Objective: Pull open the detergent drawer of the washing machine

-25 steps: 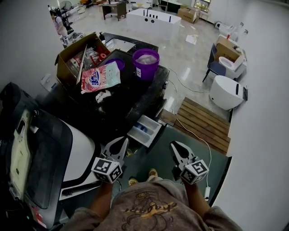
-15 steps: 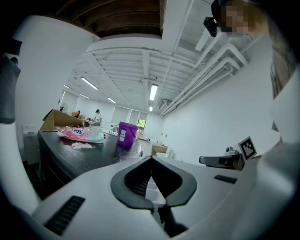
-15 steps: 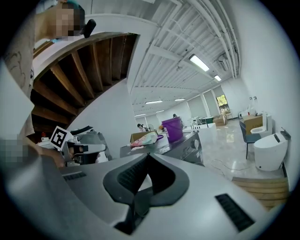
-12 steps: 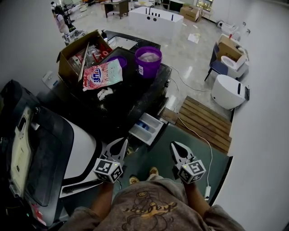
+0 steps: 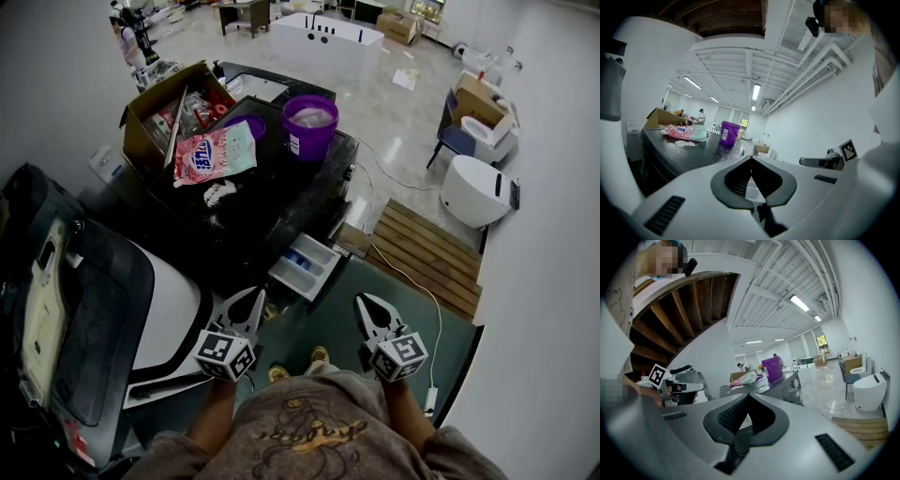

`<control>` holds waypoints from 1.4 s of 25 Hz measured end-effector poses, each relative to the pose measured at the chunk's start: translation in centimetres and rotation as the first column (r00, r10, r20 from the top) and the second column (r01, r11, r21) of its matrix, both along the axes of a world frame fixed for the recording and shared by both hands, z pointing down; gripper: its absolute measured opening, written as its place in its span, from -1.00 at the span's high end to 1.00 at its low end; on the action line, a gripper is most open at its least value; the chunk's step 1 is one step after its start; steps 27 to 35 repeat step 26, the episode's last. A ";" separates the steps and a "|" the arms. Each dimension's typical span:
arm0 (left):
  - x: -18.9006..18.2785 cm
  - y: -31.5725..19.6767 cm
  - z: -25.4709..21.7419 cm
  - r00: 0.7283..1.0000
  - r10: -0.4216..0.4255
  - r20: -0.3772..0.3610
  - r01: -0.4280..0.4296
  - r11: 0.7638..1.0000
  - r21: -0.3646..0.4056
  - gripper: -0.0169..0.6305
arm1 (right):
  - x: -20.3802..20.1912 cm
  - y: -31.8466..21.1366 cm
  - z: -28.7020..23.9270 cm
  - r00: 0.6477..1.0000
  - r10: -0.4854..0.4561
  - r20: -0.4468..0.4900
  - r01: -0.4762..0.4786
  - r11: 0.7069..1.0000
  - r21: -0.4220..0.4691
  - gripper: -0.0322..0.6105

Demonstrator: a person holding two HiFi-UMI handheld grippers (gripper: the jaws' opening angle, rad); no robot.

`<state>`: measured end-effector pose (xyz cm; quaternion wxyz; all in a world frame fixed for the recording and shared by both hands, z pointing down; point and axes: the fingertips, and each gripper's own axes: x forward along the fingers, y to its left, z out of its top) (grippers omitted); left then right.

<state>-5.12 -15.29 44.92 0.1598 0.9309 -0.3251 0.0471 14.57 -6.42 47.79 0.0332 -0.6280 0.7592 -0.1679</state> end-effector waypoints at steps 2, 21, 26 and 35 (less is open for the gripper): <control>0.0 0.0 -0.1 1.000 -0.001 -0.003 0.001 1.000 -0.002 0.88 | -0.1 -0.1 0.0 1.000 -0.007 0.000 0.007 1.000 -0.004 0.89; -0.7 -0.8 0.0 1.000 -0.010 0.012 0.010 1.000 -0.009 0.88 | -0.4 -1.4 0.2 1.000 -0.018 0.013 0.018 1.000 -0.020 0.89; -0.9 -0.9 0.3 1.000 -0.015 0.014 0.015 1.000 -0.012 0.88 | -0.3 -1.2 1.4 0.999 -0.045 -0.029 0.044 0.999 -0.028 0.89; -0.9 -0.9 0.3 1.000 -0.015 0.014 0.015 1.000 -0.012 0.88 | -0.3 -1.2 1.4 0.999 -0.045 -0.029 0.044 0.999 -0.028 0.89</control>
